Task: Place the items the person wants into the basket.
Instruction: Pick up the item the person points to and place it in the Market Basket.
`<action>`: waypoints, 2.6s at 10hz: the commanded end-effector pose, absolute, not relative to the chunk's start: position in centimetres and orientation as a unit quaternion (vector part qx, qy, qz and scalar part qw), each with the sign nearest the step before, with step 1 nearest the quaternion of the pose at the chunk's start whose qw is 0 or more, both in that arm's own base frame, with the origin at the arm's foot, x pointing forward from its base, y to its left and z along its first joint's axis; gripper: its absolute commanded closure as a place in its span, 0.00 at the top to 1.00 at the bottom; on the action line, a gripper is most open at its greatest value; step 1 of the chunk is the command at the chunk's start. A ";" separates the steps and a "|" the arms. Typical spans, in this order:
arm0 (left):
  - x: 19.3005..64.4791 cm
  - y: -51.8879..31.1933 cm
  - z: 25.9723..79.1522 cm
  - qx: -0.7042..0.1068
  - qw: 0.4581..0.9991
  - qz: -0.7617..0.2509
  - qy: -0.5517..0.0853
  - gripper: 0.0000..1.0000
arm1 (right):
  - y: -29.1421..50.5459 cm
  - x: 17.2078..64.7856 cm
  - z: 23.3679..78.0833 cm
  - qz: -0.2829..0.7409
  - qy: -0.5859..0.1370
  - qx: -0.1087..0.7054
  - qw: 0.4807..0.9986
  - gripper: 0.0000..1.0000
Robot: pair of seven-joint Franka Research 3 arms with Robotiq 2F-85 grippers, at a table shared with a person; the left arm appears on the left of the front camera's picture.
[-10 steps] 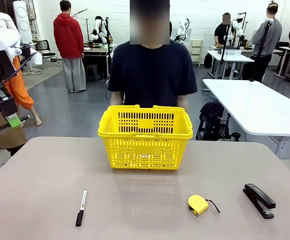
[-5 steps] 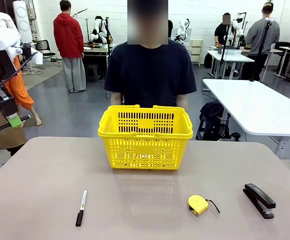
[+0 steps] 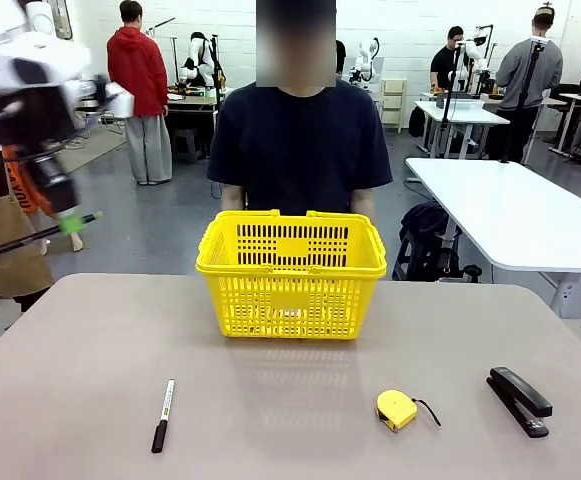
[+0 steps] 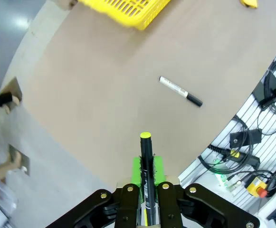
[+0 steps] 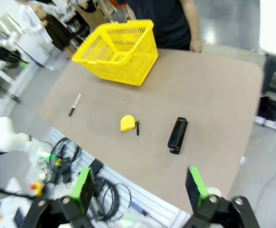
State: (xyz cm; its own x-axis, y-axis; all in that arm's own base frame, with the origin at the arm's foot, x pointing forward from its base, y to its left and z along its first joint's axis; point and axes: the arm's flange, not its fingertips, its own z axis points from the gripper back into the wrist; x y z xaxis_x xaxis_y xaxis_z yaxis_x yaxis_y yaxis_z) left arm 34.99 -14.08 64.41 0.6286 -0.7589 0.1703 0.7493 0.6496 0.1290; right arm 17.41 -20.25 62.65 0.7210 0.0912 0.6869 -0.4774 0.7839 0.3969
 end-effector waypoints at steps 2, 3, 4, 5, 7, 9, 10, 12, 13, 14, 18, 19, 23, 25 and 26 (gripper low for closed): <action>42.9 -24.8 68.1 0.061 0.807 -0.579 -0.097 0.11 | -20.3 17.4 62.5 0.169 -0.340 0.295 0.877 1.00; 44.8 -28.3 67.3 0.067 0.776 -0.621 -0.092 0.11 | -20.3 17.4 62.5 0.169 -0.340 0.295 0.877 1.00; 46.6 -31.2 65.7 0.074 0.758 -0.641 -0.096 0.11 | -20.3 17.4 62.5 0.169 -0.340 0.295 0.877 1.00; 49.2 -33.4 64.6 0.083 0.734 -0.666 -0.099 0.11 | -20.3 17.4 62.5 0.169 -0.340 0.295 0.877 1.00; 52.2 -35.8 61.9 0.072 0.704 -0.700 -0.093 0.11 | -20.3 17.4 62.5 0.169 -0.340 0.295 0.877 1.00; 53.3 -37.1 60.0 0.072 0.679 -0.726 -0.084 0.11 | -20.3 17.4 62.5 0.169 -0.340 0.295 0.877 1.00; 53.6 -37.7 59.6 0.068 0.677 -0.729 -0.079 0.11 | -20.3 17.4 62.5 0.169 -0.340 0.295 0.877 1.00; 53.3 -37.4 58.5 0.062 0.688 -0.718 -0.081 0.11 | -20.3 17.4 62.5 0.169 -0.340 0.295 0.877 1.00; 53.3 -37.4 58.5 0.062 0.688 -0.718 -0.081 0.11 | -20.3 17.4 62.5 0.169 -0.340 0.295 0.877 1.00; 53.3 -37.4 58.5 0.062 0.688 -0.718 -0.081 0.11 | -20.3 17.4 62.5 0.169 -0.340 0.295 0.877 1.00; 53.3 -37.4 58.5 0.062 0.688 -0.718 -0.081 0.11 | -20.3 17.4 62.5 0.169 -0.340 0.295 0.877 1.00; 53.4 -37.5 58.2 0.061 0.687 -0.719 -0.080 0.11 | -20.3 17.4 62.5 0.169 -0.340 0.295 0.877 1.00; 56.9 -39.0 54.7 0.031 0.696 -0.713 -0.083 0.11 | -20.3 17.4 62.5 0.169 -0.340 0.295 0.877 1.00; 58.4 -39.2 52.7 0.014 0.704 -0.707 -0.067 0.11 | -20.3 17.4 62.5 0.169 -0.340 0.295 0.877 1.00; 58.6 -39.4 51.3 0.010 0.708 -0.703 -0.063 0.11 | -20.3 17.4 62.5 0.169 -0.340 0.295 0.877 1.00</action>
